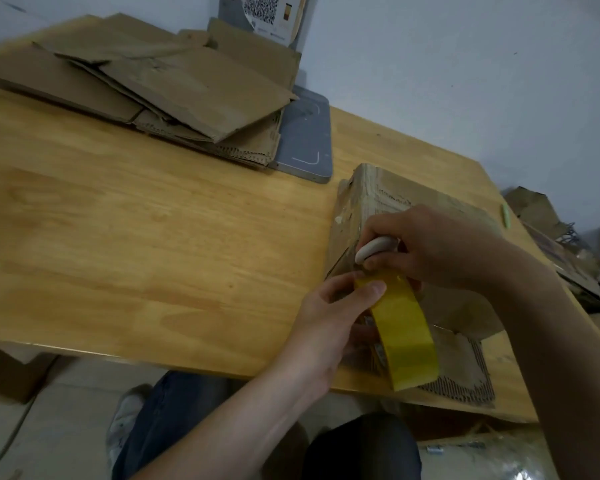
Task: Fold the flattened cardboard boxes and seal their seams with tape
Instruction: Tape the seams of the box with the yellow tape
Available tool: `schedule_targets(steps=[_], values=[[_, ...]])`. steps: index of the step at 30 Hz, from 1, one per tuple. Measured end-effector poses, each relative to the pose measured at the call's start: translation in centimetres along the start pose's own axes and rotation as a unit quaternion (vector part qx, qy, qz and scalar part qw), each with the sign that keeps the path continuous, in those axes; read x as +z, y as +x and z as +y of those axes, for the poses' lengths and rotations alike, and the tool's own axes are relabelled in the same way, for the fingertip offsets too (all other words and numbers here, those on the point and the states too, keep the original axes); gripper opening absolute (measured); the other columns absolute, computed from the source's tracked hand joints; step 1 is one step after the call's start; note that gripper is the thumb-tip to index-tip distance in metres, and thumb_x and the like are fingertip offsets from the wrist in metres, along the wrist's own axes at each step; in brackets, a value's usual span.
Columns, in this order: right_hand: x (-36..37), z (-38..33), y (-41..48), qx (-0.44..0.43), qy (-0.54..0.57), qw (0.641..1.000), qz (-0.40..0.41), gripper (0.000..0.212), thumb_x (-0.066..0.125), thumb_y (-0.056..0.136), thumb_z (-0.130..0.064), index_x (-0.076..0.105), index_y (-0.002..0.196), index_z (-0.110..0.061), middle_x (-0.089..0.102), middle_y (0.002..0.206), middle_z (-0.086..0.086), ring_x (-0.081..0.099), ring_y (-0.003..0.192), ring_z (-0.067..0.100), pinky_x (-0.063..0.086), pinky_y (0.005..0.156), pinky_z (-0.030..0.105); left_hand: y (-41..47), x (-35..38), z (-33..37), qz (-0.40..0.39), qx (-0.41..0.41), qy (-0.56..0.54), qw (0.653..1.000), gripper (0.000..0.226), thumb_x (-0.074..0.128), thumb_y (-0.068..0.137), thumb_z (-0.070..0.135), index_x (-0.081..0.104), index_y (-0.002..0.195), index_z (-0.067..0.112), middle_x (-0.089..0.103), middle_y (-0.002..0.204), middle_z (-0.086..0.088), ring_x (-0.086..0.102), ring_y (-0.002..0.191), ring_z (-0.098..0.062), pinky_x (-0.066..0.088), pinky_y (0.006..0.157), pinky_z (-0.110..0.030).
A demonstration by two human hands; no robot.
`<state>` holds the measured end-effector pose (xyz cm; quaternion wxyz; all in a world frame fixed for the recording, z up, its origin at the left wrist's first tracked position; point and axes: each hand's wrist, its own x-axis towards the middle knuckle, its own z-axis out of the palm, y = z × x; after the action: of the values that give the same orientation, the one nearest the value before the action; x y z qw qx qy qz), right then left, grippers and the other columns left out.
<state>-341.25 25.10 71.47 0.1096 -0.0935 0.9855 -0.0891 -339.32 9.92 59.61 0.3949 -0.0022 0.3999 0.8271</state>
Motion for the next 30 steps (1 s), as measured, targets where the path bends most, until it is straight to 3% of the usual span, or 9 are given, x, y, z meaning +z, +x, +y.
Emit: schedule_targets(steps=[6, 13, 18, 25, 30], values=[[-0.03, -0.34, 0.35, 0.008, -0.01, 1.0, -0.018, 0.005, 0.072, 0.093, -0.029, 0.07, 0.095, -0.033, 0.071, 0.076, -0.013, 0.066, 0.05, 0.004, 0.054, 0.058, 0.02, 0.26, -0.08, -0.31, 0.005, 0.001, -0.02, 1.0, 0.04, 0.08, 0.086, 0.023, 0.067, 0.124, 0.02, 0.076, 0.103, -0.011, 0.07, 0.079, -0.031, 0.059, 0.087, -0.05], [0.35, -0.64, 0.78, 0.004, -0.11, 0.994, -0.013, 0.013, 0.073, 0.091, -0.037, 0.072, 0.104, -0.035, 0.068, 0.086, -0.017, 0.058, 0.077, -0.003, 0.046, 0.07, 0.022, 0.47, -0.23, -0.38, -0.005, -0.007, -0.031, 0.999, 0.043, 0.08, 0.086, 0.024, 0.065, 0.126, 0.019, 0.077, 0.109, -0.013, 0.072, 0.081, -0.027, 0.06, 0.085, -0.045], [-0.18, -0.71, 0.15, -0.009, -0.045, 0.999, 0.012, 0.009, 0.078, 0.087, -0.027, 0.076, 0.096, -0.027, 0.06, 0.07, -0.027, 0.058, 0.078, -0.016, 0.041, 0.067, 0.006, 0.39, -0.17, -0.38, -0.009, -0.009, -0.046, 0.999, 0.04, 0.079, 0.085, 0.024, 0.068, 0.124, 0.019, 0.076, 0.103, -0.01, 0.073, 0.079, -0.025, 0.061, 0.078, -0.04], [-0.16, -0.46, 0.17, -0.017, -0.051, 0.998, 0.018, 0.013, 0.078, 0.087, -0.028, 0.078, 0.1, -0.028, 0.06, 0.073, -0.03, 0.056, 0.082, -0.018, 0.038, 0.069, 0.002, 0.24, -0.12, -0.3, -0.008, -0.001, -0.042, 0.999, 0.033, 0.077, 0.089, 0.02, 0.07, 0.121, 0.018, 0.076, 0.098, -0.008, 0.071, 0.078, -0.025, 0.061, 0.078, -0.04], [0.04, -0.7, 0.32, -0.022, -0.054, 0.998, 0.013, 0.012, 0.078, 0.087, -0.031, 0.078, 0.099, -0.031, 0.063, 0.076, -0.027, 0.057, 0.08, -0.016, 0.039, 0.066, 0.004, 0.17, -0.07, -0.36, -0.006, -0.003, -0.043, 0.999, 0.041, 0.078, 0.086, 0.022, 0.067, 0.125, 0.017, 0.076, 0.103, -0.009, 0.073, 0.079, -0.023, 0.062, 0.078, -0.038]])
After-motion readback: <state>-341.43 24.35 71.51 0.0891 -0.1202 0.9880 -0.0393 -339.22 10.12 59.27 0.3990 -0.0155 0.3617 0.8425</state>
